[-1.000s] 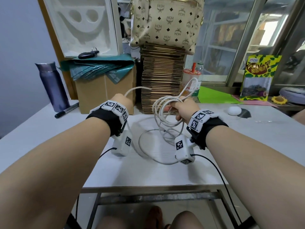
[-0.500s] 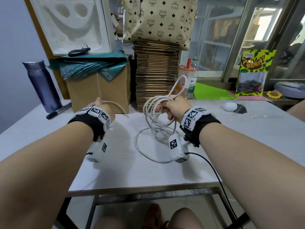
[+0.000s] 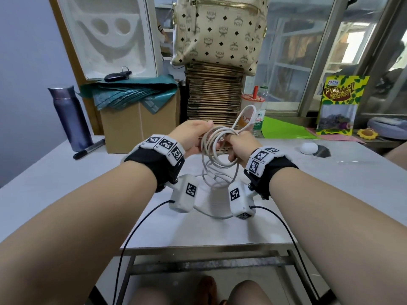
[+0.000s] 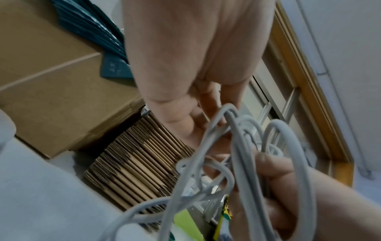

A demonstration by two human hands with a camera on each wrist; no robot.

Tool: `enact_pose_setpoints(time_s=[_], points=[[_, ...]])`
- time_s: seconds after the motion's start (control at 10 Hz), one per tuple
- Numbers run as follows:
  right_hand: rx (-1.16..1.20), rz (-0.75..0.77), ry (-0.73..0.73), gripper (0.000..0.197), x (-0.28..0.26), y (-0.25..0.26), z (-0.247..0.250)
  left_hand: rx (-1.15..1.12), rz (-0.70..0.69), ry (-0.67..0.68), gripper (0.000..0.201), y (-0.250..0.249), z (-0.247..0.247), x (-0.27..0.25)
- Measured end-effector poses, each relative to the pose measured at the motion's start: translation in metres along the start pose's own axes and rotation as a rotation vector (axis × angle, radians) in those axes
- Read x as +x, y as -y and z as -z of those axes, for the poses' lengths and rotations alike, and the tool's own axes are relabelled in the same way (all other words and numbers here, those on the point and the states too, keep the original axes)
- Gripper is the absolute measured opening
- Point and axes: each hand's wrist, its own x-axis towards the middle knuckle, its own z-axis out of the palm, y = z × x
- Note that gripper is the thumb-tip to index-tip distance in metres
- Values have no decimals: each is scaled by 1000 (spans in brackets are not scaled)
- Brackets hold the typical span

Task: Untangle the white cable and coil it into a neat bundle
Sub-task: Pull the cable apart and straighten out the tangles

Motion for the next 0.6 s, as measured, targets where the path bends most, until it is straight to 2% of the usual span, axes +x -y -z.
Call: enact_pose_setpoints(time_s=[0.1,0.2,0.3,0.4,0.5,0.6], points=[[-35,-5,35,24,-1,0,4,57,-32,15,23,-1,-4,-6],[-46,24,71,14,-5,1,8,245,-50,-66,13,3,-1,-10],[-89,25,54,12,-8,2,8,464,-67,-172,17,6,1,-13],[-165,25,67,9,-11,6,6,460,-79,-314,21,6,2,-14],[-163,17,31,14,-14,5,14,339,-56,-535,23,3,18,-18],[-71,-46,-63,21,-16,0,32,244,59,-719,30,0,48,-20]])
